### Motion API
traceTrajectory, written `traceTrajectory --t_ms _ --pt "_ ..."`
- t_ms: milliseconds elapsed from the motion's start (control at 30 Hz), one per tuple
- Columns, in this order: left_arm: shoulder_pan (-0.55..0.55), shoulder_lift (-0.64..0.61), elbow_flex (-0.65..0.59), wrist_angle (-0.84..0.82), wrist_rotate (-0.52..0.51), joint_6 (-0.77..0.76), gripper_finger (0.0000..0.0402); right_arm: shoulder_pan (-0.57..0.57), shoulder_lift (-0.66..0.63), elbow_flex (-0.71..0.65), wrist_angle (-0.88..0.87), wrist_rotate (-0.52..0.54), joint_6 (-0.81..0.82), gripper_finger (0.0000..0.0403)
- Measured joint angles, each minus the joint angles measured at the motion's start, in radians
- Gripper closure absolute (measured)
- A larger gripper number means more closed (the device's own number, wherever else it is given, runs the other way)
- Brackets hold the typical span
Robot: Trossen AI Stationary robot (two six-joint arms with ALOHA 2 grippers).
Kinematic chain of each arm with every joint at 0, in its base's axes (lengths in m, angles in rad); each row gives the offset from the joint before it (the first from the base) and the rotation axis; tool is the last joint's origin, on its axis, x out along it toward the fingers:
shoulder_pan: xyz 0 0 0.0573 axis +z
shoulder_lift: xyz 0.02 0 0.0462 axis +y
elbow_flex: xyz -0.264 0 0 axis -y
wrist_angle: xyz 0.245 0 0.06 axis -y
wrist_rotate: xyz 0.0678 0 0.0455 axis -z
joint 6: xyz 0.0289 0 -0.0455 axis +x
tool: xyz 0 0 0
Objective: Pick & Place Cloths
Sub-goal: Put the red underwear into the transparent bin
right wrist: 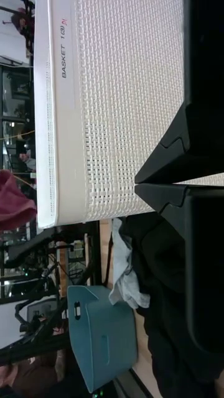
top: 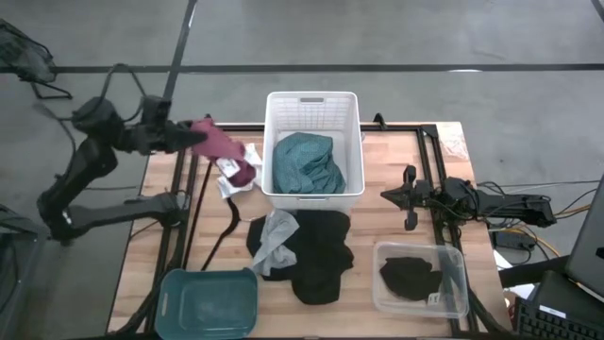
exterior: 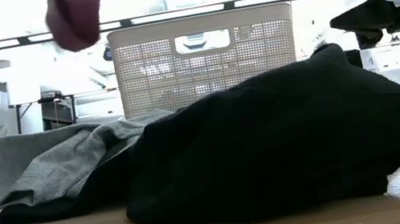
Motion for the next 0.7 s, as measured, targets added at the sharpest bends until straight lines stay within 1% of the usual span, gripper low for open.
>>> traceTrajectory --t_ms 233,333,400,533,700 --pt "-0.168 0.179 0.060 0.008 -0.089 0.176 0.0396 0.000 0.000 0.000 0.000 0.000 0.000 0.0394" --pt "-0.226 0.259 0.096 0.041 -0.124 0.192 0.0396 0.000 0.001 0.000 0.002 0.009 -0.036 0.0394" --pt "-0.268 0.318 0.123 0.031 -0.145 0.207 0.0396 0.000 0.003 0.000 0.003 0.015 -0.076 0.0394" --pt "-0.345 0.401 0.222 0.054 -0.158 0.232 0.0396 0.000 0.005 0.000 0.005 0.032 -0.107 0.0394" --pt "-0.417 0.513 0.349 0.040 -0.226 0.265 0.0395 0.000 0.005 0.000 0.006 0.031 -0.089 0.0394"
